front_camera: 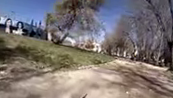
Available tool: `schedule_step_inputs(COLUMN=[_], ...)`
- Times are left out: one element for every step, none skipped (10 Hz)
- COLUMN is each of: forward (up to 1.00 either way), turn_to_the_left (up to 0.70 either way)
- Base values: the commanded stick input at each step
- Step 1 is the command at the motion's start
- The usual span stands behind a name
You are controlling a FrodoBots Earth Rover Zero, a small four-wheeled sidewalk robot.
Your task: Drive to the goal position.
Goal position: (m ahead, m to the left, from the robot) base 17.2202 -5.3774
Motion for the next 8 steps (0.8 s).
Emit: schedule_step_inputs(forward=[1.0, 1.0, 1.0, 1.0, 1.0, 1.0, 1.0, 1.0], turn_to_the_left=[-0.33, -0.35, -0.36, -0.36, -0.35, -0.35, -0.35, -0.35])
